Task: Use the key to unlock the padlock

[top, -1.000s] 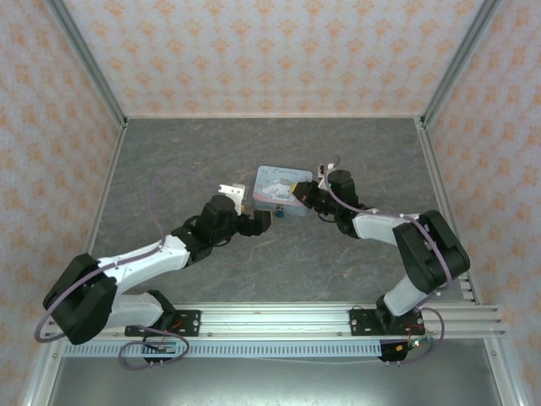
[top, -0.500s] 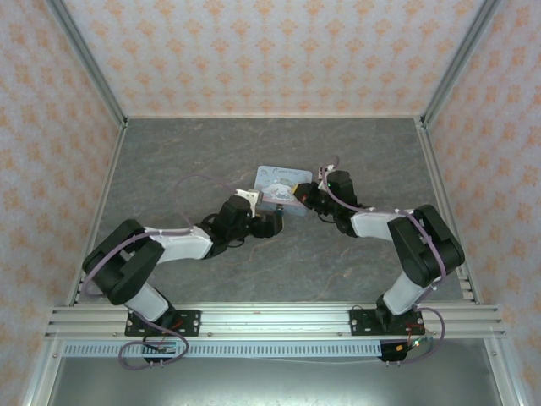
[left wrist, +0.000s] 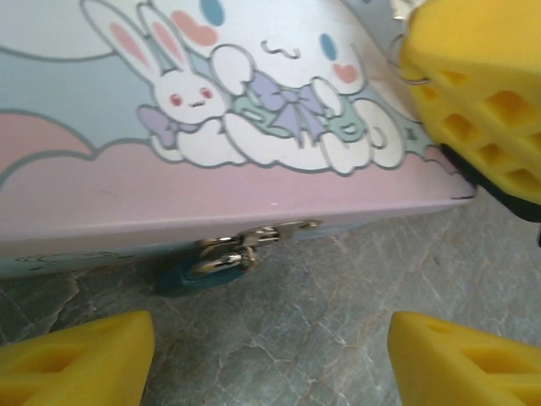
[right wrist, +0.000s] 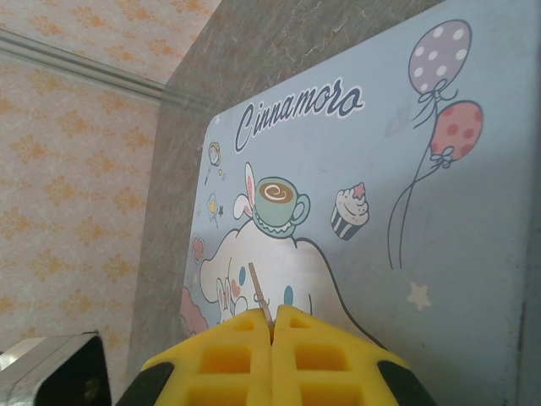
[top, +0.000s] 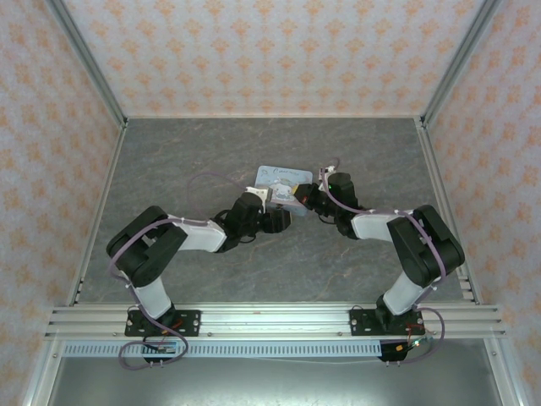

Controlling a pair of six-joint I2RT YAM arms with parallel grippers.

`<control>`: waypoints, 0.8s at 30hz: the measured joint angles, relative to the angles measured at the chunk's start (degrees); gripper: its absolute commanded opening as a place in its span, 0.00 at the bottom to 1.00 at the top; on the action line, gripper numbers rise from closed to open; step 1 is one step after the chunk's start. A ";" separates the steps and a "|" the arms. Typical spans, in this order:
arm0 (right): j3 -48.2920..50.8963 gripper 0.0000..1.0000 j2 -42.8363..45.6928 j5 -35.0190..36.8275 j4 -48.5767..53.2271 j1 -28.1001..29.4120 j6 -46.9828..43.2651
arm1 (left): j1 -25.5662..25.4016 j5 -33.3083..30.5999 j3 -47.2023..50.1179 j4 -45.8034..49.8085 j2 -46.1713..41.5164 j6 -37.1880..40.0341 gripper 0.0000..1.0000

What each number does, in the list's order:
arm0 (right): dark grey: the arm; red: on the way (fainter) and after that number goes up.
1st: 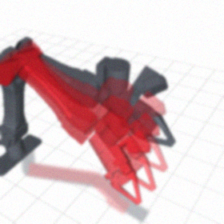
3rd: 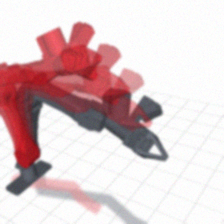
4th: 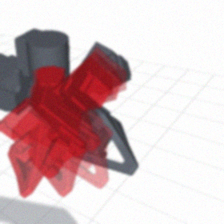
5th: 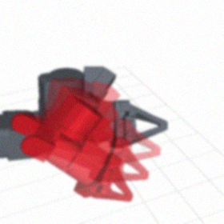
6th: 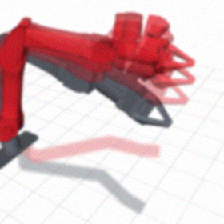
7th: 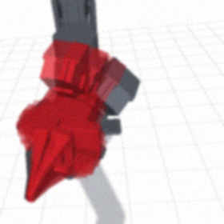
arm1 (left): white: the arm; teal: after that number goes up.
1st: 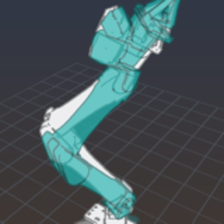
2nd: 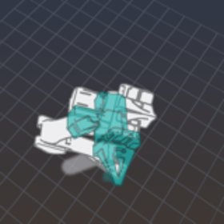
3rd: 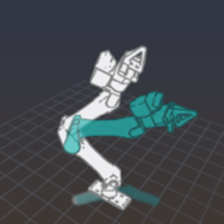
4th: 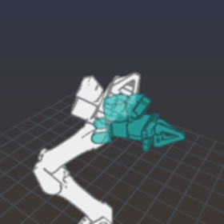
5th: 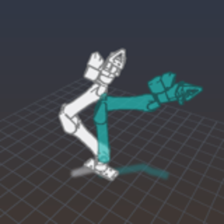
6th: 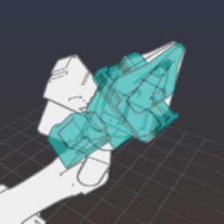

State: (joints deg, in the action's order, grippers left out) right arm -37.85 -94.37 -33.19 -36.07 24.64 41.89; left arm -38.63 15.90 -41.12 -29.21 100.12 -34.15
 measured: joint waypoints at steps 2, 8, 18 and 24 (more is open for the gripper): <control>0.00 0.00 0.00 -0.02 0.02 0.00 -0.15 | 0.00 -0.66 -0.28 -0.11 0.85 -0.15 0.72; 0.00 0.00 0.00 -0.24 0.07 0.00 -1.01 | 0.00 -1.79 -1.53 -0.26 3.26 -0.35 0.67; -0.20 0.00 0.00 -0.76 0.52 -0.07 -1.73 | 0.00 -2.69 -3.82 -0.24 5.70 -0.33 0.55; -0.24 0.00 0.02 -0.90 0.70 -0.07 -2.12 | 0.00 -2.99 -4.31 -0.24 6.45 -0.35 0.49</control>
State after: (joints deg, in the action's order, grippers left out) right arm -38.09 -94.35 -34.09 -35.38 24.58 39.77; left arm -38.63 12.91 -45.43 -29.45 106.56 -34.50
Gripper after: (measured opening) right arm 0.041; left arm 0.499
